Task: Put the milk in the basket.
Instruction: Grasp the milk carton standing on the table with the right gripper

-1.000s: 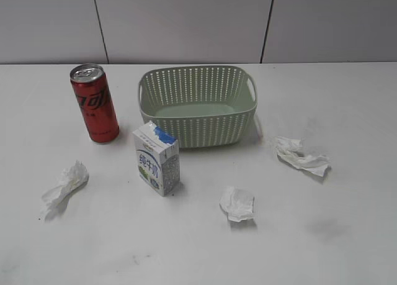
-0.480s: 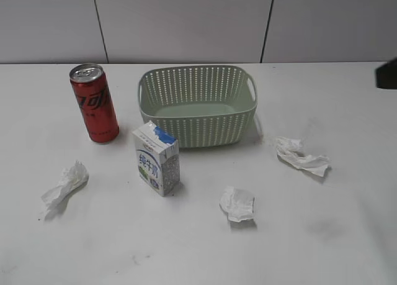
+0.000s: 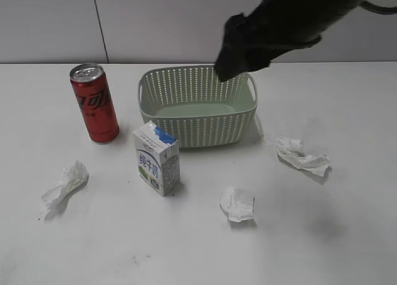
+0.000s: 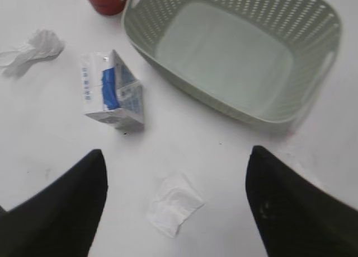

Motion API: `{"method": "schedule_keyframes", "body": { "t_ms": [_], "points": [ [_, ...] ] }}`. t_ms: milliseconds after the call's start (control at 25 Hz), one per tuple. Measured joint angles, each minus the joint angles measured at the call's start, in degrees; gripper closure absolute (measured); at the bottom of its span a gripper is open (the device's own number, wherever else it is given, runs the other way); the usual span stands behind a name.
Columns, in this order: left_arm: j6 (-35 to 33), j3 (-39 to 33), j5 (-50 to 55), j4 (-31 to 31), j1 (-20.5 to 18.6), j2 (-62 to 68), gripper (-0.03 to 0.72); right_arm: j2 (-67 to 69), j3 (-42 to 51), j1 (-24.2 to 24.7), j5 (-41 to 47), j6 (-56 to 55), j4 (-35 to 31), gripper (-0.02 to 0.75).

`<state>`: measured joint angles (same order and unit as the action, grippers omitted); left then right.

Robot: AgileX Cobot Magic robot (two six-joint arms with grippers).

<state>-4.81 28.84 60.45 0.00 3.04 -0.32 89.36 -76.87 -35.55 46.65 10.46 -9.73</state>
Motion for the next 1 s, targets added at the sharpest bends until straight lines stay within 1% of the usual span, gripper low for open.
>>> {"method": "schedule_keyframes", "body": {
  "t_ms": [320, 440, 520, 840, 1000],
  "points": [
    [0.0, 0.0, 0.0, 0.0, 0.0, 0.0, 0.45, 15.9, -18.42, -9.09, 11.8, -2.97, 0.49, 0.143],
    [0.0, 0.0, 0.0, 0.0, 0.0, 0.0, 0.45, 20.92, -22.5, -12.07, 14.33, -4.08, 3.33, 0.143],
    [0.0, 0.0, 0.0, 0.0, 0.0, 0.0, 0.45, 24.06, -24.17, -13.77, 15.67, -5.44, 6.34, 0.143],
    [0.0, 0.0, 0.0, 0.0, 0.0, 0.0, 0.45, 32.99, -25.37, -14.53, 16.21, -7.96, 9.73, 0.143],
    [0.0, 0.0, 0.0, 0.0, 0.0, 0.0, 0.45, 35.32, -25.55, -14.53, 12.66, -8.86, 10.79, 0.144]
  ]
}}
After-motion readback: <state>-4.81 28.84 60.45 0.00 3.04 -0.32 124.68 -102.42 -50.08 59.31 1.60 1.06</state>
